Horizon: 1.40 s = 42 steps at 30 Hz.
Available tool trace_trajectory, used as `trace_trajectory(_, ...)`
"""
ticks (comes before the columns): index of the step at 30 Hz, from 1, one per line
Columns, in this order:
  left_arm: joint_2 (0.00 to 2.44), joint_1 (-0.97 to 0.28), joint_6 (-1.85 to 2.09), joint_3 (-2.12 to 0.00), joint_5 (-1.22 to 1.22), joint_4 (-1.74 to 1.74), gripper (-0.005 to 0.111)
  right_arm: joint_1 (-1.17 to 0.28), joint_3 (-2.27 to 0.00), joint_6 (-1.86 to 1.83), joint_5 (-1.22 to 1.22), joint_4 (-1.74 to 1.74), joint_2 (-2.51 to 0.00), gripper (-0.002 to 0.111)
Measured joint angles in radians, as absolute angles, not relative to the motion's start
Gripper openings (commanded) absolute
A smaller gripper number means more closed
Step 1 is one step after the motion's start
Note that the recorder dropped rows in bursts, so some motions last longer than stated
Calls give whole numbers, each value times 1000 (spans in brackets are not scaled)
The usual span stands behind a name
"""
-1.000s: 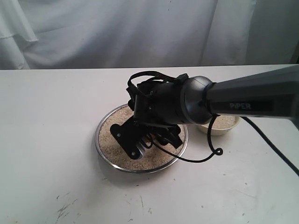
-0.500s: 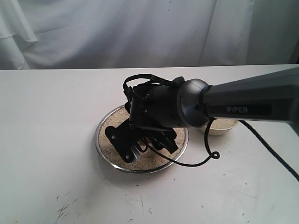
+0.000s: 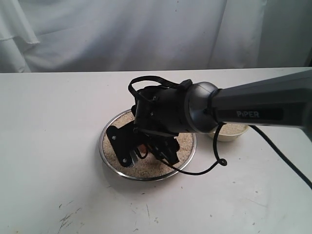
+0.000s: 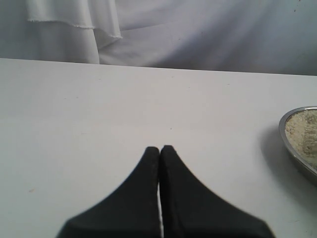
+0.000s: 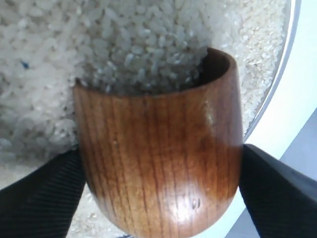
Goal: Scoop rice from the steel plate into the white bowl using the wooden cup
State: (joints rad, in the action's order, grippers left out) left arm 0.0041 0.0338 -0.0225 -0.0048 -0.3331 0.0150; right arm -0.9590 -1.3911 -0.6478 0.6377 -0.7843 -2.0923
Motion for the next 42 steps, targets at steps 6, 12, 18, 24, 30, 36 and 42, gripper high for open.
trace_trajectory(6, 4, 34, -22, -5, -333, 15, 0, -959, -1391, -559, 601, -752, -2092, 0)
trace_trajectory(12, 4, 34, -22, -5, -333, 15, 0, -936, -1391, -531, 556, -652, -2090, 0)
trace_trajectory(18, 4, 34, -22, -5, -333, 15, 0, -896, -1391, -512, 507, -533, -2085, 0)
trace_trajectory(24, 4, 34, -22, -5, -333, 15, 0, -855, -1391, -498, 446, -423, -2085, 0)
trace_trajectory(30, 4, 34, -22, -5, -333, 15, 0, -826, -1391, -496, 390, -301, -2085, 0)
trace_trajectory(36, 4, 34, -22, -5, -333, 15, 0, -781, -1391, -561, 360, -140, -2085, 0)
trace_trajectory(42, 4, 34, -22, -5, -333, 15, 0, -758, -1391, -719, 354, 82, -2085, 0)
